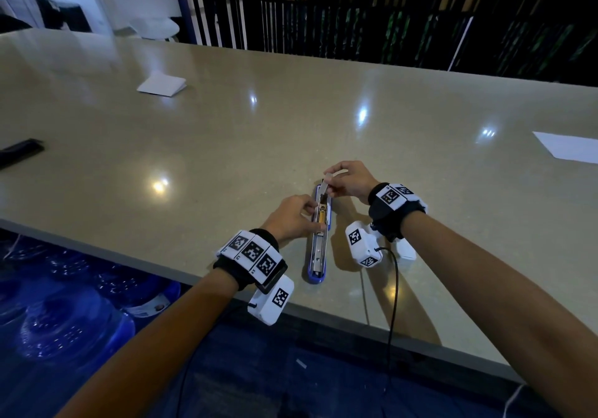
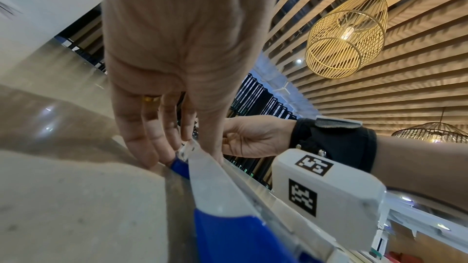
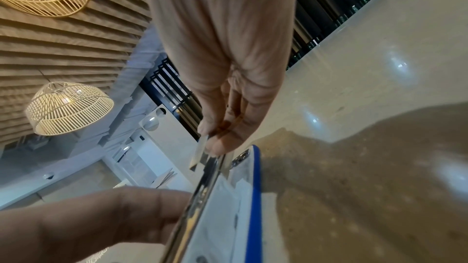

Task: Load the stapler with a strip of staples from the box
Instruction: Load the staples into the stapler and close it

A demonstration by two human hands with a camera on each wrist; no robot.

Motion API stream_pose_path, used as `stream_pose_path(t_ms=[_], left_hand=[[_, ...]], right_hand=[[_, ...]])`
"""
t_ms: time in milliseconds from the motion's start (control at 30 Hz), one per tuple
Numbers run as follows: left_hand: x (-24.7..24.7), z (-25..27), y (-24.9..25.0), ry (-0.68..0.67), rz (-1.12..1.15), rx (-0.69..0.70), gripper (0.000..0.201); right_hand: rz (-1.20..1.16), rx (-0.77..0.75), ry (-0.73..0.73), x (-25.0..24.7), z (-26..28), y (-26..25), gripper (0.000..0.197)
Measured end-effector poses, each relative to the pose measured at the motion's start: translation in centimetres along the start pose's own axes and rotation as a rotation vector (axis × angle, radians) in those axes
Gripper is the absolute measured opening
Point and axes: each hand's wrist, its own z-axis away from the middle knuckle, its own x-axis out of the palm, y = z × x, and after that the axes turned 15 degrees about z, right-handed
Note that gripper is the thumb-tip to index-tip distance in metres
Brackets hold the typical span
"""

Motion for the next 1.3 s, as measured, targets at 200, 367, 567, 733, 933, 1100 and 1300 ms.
stream_pose_path(t_ms=[200,367,567,733,933,1100,1300], left_hand=[[-0.03,-0.11,-0.15,0.010,0.048,-0.026,0.055],[-0.06,-0.27,-0.11,-0.001,0.057,-0.038,0.055],[-0.08,-0.41,-0.15,-0.001,0.045,-0.047,0.054],[0.00,-0.25,-0.09,0.000,0.071,-0.056,0.053],[0.01,-0.23,-0.06,-0.001,0.083,-0.056,0.053],[-0.14,-0.24,-0.23,-0.009,0.065,-0.043,0.054],[0.00,-0.35,-0.38,-0.002,-0.039,-0.008,0.053]], right_hand=[[0.133,-0.064,-0.050,0.11,-0.15,-0.25,0.008],[0.106,-0.056,-0.064,-0.23,-0.18,-0.07,0.011],[0.207,-0.110,-0.082,-0.16,-0.30,-0.29,0.012],[0.346,-0.143,-0.053,-0.24,-0.55,-0.40,0.015],[0.521,-0.211,0.030,0.04,-0.49,-0.13,0.017],[0.593,-0.251,0.091,0.16,-0.45,-0.07,0.020],[0.572,-0.163,0.132,0.59,-0.50,-0.13,0.037]])
